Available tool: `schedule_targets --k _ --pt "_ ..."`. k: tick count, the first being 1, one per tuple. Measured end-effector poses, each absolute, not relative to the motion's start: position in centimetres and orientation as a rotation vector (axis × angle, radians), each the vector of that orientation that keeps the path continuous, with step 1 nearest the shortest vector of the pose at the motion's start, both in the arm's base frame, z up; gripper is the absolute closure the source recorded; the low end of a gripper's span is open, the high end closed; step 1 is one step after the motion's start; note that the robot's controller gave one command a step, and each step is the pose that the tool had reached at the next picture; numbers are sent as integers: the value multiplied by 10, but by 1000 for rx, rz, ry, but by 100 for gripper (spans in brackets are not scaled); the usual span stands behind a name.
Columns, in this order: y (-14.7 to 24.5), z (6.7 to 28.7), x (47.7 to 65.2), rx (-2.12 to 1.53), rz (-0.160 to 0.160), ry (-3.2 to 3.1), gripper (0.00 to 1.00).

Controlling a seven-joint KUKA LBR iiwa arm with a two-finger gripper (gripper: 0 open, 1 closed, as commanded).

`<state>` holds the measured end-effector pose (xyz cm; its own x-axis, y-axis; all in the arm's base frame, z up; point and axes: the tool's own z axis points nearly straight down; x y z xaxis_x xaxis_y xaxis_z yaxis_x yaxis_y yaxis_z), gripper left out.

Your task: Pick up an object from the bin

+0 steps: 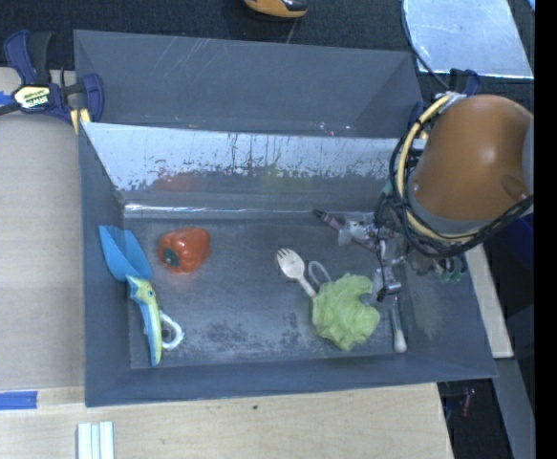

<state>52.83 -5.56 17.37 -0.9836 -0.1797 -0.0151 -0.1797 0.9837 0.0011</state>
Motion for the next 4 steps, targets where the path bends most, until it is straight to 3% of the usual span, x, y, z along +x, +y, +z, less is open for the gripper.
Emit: schedule_targets --k 1,2,3,4 --pt "-97 139 515 -865 2 2997 100" --pt "-102 134 513 -887 2 2989 100" --pt "-105 92 522 -1298 -15 2824 100" --pt "-97 77 514 -1202 -4 2874 100"
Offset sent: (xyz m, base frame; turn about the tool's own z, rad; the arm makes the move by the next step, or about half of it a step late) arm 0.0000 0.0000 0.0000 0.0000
